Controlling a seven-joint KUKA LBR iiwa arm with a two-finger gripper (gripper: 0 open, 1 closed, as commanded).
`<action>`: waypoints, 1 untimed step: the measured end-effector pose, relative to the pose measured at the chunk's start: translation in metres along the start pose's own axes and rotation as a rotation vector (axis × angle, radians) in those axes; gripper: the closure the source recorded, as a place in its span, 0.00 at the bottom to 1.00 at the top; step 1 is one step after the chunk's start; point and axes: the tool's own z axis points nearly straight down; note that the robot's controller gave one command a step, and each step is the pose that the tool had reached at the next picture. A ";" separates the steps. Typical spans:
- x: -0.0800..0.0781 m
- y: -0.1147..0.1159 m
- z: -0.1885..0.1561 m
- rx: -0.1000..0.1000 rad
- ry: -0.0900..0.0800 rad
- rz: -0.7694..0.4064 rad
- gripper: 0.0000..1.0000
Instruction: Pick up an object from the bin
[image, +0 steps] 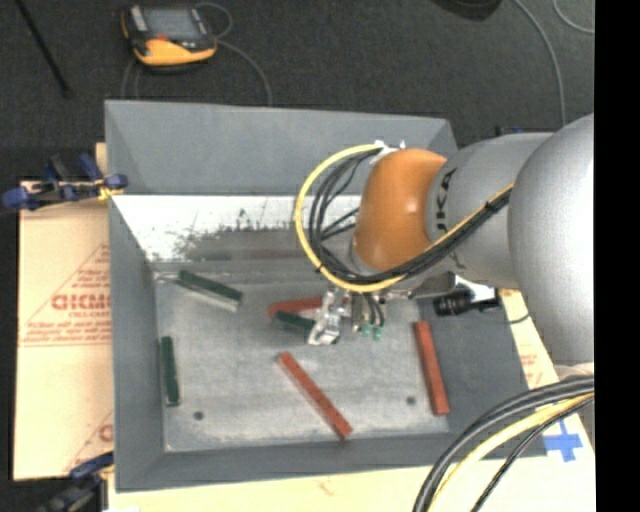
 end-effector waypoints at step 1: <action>-0.035 0.028 -0.018 -0.004 -0.015 -0.044 1.00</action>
Offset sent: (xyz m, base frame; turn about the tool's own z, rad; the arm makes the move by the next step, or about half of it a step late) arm 0.0468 0.0249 0.0199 -0.0372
